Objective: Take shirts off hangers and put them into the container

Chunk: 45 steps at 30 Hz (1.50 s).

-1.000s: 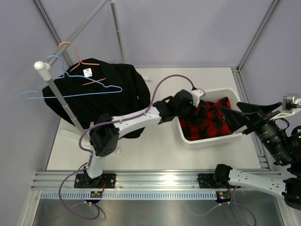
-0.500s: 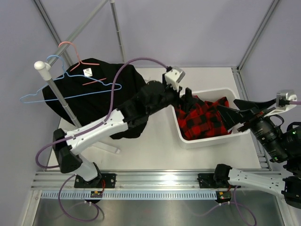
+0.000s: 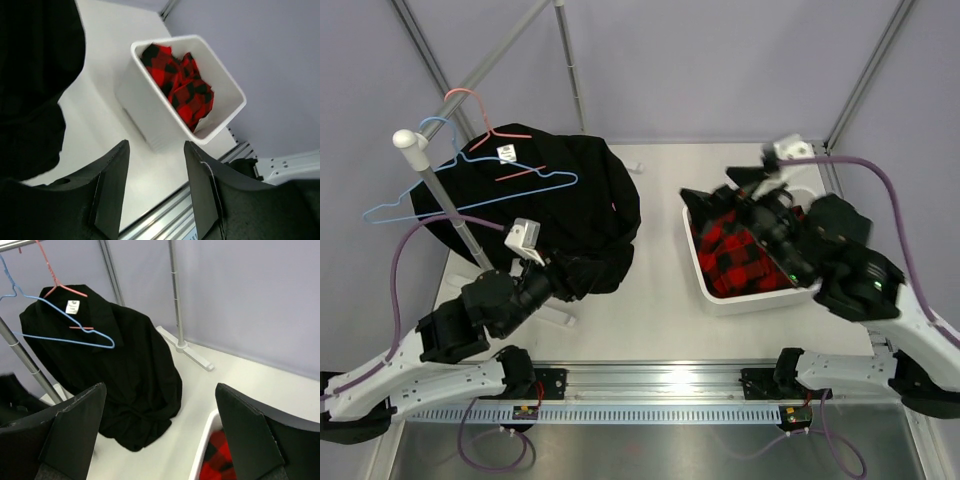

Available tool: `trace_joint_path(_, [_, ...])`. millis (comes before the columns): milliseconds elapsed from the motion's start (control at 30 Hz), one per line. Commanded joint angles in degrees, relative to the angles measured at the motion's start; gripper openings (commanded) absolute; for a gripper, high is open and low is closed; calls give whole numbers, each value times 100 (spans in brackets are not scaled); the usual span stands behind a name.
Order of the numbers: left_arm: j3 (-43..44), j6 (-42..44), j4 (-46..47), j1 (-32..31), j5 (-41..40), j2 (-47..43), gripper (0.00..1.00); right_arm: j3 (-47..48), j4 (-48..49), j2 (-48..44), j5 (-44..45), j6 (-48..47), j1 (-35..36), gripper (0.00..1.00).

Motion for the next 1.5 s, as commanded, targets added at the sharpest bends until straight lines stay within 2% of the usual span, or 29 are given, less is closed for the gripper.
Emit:
trace_joint_path(0, [-680,-930,-472,-16,-145,-340,50,674,756,1075,-1084,-493,-594,99])
trace_joint_path(33, [-873,-991,-490,-16,-136,-420,50,815,922,1477,-1696,-353,-789,100])
trace_joint_path(100, [-997,-1115,-533,-16,-110,-587,50,1350,968,2162,-2158,-291,-1176,100])
trace_joint_path(300, [-1156,-1116,-560,-16,-31,-737,51,3389,222,4070,-3748,-852,-1687,99])
trace_joint_path(500, [-1208,-983,-551,-16,92,-773,53,4137,317,5082,-5339,-1196,-2355,99])
trace_joint_path(633, [-1340,-948,-569,-16,84,-799,55,4866,-78,5681,-6481,-1205,-2637,94])
trace_joint_path(733, [-1341,-869,-525,-16,119,-790,56,5289,-245,6068,-6877,-1266,-2733,94])
trace_joint_path(867, [-1297,-790,-472,-16,172,-720,57,5745,-298,6499,-7528,-1117,-2813,88])
trace_joint_path(1067, [-1218,-667,-428,-16,189,-535,59,5773,88,6965,-8276,-643,-2813,78])
trace_joint_path(1167, [-1209,-641,-420,-16,216,-500,60,5738,255,7106,-8470,-493,-2813,69])
trace_joint_path(1200, [-1217,-641,-446,-16,216,-509,61,5729,317,7149,-8488,-440,-2813,53])
trace_joint_path(1300, [-1261,-667,-472,-16,207,-553,61,5746,422,7211,-8646,-361,-2813,19])
trace_joint_path(1333, [-1270,-676,-481,-16,207,-561,61,5764,466,7203,-8733,-335,-2813,2])
trace_joint_path(1467, [-1314,-685,-455,-16,259,-570,61,5817,747,7159,-8909,-151,-2813,0])
